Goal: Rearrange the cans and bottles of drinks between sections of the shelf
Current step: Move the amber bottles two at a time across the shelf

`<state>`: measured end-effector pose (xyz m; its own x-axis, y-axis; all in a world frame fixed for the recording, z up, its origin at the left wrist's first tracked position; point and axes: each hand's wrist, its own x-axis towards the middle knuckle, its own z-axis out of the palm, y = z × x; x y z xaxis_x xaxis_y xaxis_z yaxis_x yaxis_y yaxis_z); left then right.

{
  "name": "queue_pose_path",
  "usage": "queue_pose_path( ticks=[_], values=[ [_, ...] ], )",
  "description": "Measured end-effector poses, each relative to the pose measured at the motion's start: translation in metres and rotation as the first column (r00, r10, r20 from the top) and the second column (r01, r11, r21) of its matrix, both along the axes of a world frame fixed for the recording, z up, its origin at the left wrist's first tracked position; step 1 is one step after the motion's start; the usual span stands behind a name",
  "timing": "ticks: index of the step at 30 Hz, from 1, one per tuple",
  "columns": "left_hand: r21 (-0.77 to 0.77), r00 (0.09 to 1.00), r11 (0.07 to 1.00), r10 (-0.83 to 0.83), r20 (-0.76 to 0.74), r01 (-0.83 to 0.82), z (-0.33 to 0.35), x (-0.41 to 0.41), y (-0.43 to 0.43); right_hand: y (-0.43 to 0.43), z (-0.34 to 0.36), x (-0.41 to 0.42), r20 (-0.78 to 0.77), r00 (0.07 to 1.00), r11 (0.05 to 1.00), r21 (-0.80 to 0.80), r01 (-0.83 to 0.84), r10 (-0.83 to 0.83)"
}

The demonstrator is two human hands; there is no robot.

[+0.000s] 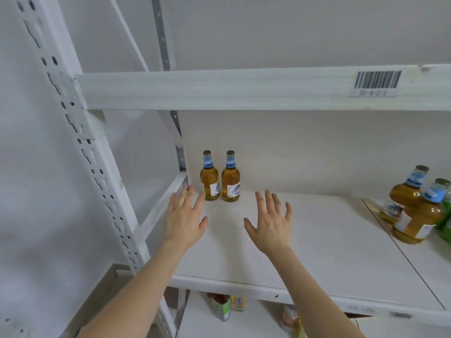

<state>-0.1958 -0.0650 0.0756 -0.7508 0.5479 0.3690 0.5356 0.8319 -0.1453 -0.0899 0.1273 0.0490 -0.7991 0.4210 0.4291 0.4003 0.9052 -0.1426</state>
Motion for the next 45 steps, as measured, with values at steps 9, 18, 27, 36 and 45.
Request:
queue_pose_path(
  ticks=[9, 18, 27, 36, 45],
  values=[
    [0.009, 0.998, 0.998, -0.067, -0.012, 0.067, -0.016, -0.099, 0.008, 0.002, -0.008, -0.098, -0.081, 0.996, 0.999, -0.006, 0.041, -0.041],
    [0.302, 0.984, 0.952, -0.093, 0.149, 0.044, -0.070, -0.173, 0.046, 0.039, -0.038, -0.174, -0.088, 0.995, 0.980, -0.199, 0.027, -0.045],
    [0.719, 0.808, 0.692, -0.388, 0.444, -0.062, -0.099, -0.213, 0.086, 0.069, -0.056, -0.231, -0.293, 0.952, 0.660, -0.698, -0.277, 0.089],
    [0.806, 0.641, 0.550, -0.541, 0.544, -0.220, -0.116, -0.245, 0.097, 0.086, -0.067, -0.252, -0.424, 0.904, 0.419, -0.811, -0.408, 0.061],
    [0.799, 0.590, 0.520, -0.556, 0.585, -0.302, -0.113, -0.230, 0.087, 0.081, -0.061, -0.235, -0.449, 0.893, 0.268, -0.858, -0.438, 0.023]
  ],
)
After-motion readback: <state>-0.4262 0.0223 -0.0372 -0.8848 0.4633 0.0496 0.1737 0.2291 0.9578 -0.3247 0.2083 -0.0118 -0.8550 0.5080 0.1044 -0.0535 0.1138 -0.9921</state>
